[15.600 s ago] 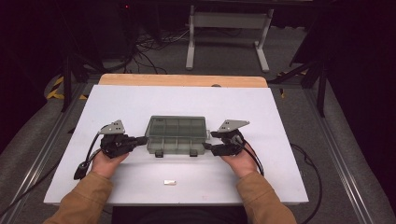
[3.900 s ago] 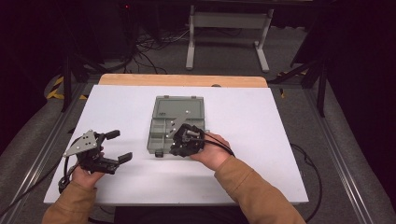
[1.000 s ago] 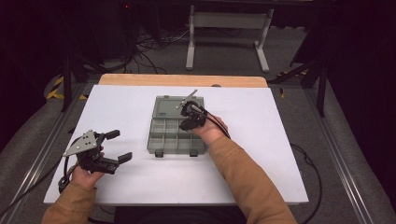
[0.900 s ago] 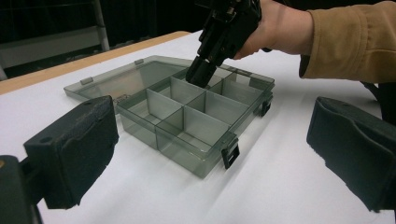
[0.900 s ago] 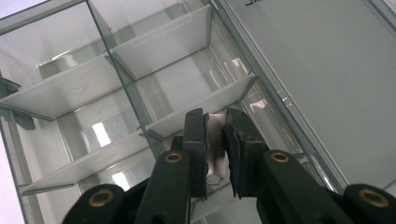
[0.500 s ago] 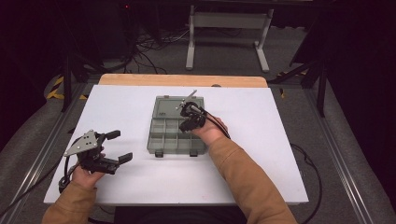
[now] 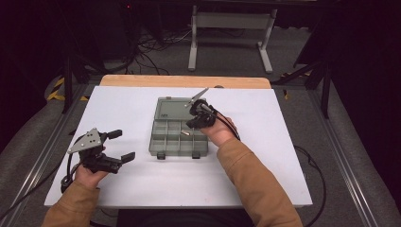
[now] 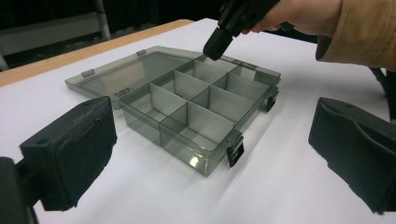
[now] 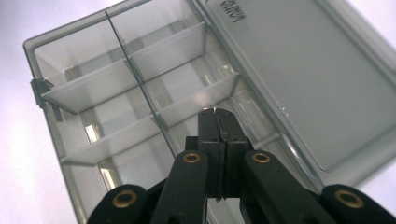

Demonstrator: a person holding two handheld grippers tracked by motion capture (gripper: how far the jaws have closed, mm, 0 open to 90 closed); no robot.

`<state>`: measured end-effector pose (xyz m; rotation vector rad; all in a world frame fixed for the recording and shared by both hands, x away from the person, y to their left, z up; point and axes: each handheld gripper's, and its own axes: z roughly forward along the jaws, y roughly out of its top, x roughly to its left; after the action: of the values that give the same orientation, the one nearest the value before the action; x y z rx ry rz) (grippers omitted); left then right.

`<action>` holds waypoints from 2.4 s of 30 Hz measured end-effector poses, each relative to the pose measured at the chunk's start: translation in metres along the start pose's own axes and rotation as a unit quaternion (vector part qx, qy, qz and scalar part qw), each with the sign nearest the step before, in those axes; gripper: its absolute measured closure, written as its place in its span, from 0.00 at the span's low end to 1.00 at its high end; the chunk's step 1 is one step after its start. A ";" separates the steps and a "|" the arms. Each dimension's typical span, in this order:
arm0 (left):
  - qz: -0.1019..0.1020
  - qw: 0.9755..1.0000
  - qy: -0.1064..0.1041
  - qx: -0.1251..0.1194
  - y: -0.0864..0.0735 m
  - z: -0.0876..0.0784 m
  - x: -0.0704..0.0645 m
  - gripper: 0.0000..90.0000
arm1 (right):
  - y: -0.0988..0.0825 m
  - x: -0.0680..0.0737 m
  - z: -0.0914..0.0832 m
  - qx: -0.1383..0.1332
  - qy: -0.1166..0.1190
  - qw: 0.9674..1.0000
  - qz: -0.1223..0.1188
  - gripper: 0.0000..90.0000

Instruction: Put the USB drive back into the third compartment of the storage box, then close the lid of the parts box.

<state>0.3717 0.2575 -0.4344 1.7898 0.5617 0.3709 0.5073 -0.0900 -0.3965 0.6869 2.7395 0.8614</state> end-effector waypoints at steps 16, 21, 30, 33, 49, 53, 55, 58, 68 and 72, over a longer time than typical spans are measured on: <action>0.001 0.997 0.021 0.077 0.033 0.028 0.026 0.38 | -0.027 -0.020 -0.046 -0.035 -0.027 0.999 0.025 1.00; -0.002 0.992 0.043 0.120 0.043 0.039 0.039 0.67 | -0.032 -0.026 -0.048 -0.039 -0.039 0.998 0.029 1.00; -0.006 0.985 0.052 0.167 0.054 0.059 0.052 1.00 | -0.037 -0.039 -0.045 -0.037 -0.049 0.997 0.035 1.00; -0.008 0.982 0.057 0.178 0.057 0.065 0.058 1.00 | -0.038 -0.042 -0.044 -0.037 -0.052 0.997 0.035 1.00; -0.029 0.972 0.095 0.214 0.078 0.092 0.086 1.00 | -0.041 -0.063 -0.029 -0.025 -0.067 0.997 0.036 1.00; -0.031 0.970 0.100 0.221 0.079 0.099 0.092 1.00 | -0.041 -0.066 -0.025 -0.025 -0.064 0.997 0.039 1.00; -0.036 0.967 0.100 0.231 0.079 0.105 0.098 1.00 | -0.042 -0.068 -0.022 -0.024 -0.069 0.996 0.042 1.00; -0.039 0.966 0.103 0.236 0.078 0.109 0.102 1.00 | -0.042 -0.070 -0.021 -0.025 -0.072 0.996 0.045 1.00; -0.049 0.964 0.108 0.238 0.074 0.123 0.114 1.00 | -0.046 -0.078 -0.014 -0.022 -0.076 0.996 0.050 1.00; -0.063 0.962 0.108 0.243 0.067 0.128 0.119 1.00 | -0.047 -0.081 -0.009 -0.022 -0.071 0.996 0.056 1.00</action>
<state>0.5499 0.2052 -0.4112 2.1815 0.9825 0.3616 0.5576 -0.1675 -0.4132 0.8659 2.5688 0.8577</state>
